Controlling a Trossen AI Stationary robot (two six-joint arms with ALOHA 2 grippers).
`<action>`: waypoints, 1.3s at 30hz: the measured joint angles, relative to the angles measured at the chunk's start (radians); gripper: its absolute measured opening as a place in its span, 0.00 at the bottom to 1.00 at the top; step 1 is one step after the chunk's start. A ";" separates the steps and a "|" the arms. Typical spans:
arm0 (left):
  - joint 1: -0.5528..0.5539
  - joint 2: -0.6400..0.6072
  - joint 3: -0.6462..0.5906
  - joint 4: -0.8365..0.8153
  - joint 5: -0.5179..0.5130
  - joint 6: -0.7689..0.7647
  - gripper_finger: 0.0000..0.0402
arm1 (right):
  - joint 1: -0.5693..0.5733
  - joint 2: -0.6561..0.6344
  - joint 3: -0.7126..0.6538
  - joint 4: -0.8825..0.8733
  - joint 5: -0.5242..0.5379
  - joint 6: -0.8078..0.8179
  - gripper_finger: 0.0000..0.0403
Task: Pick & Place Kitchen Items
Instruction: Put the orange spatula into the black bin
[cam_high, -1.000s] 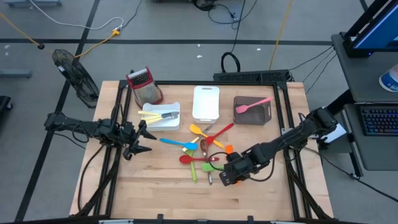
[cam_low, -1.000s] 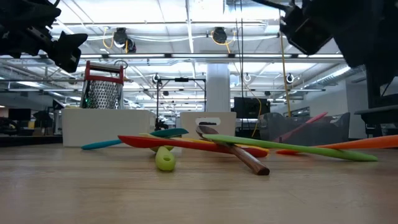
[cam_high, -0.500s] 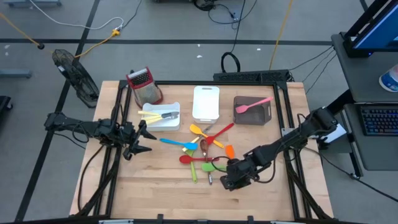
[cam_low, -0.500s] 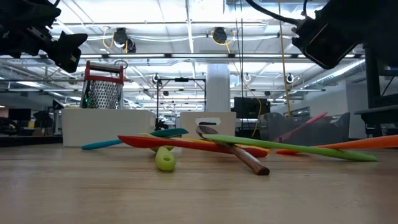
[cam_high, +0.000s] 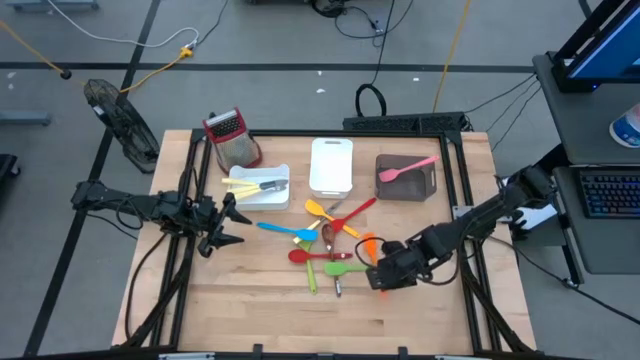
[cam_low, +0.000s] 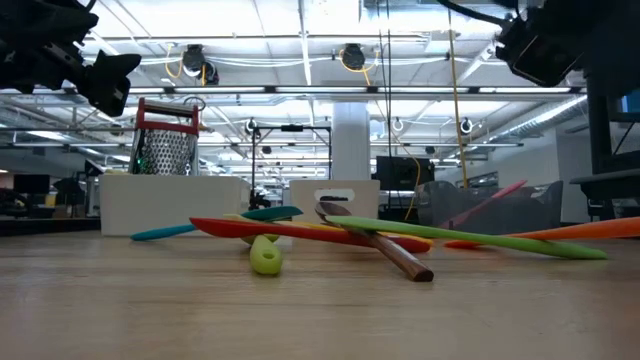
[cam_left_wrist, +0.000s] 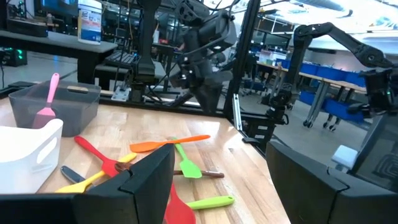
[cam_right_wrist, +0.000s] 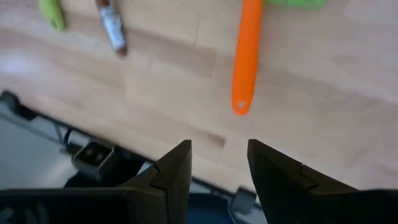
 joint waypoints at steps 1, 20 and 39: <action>0.000 0.000 0.000 0.000 0.000 0.000 0.64 | -0.005 0.001 0.000 -0.007 0.000 -0.003 0.38; 0.001 0.001 0.000 0.001 0.000 0.000 0.64 | -0.064 0.015 -0.080 0.025 -0.002 -0.065 0.38; 0.001 0.001 0.000 0.001 -0.054 -0.001 0.64 | -0.070 0.015 -0.118 0.127 0.077 -0.040 0.38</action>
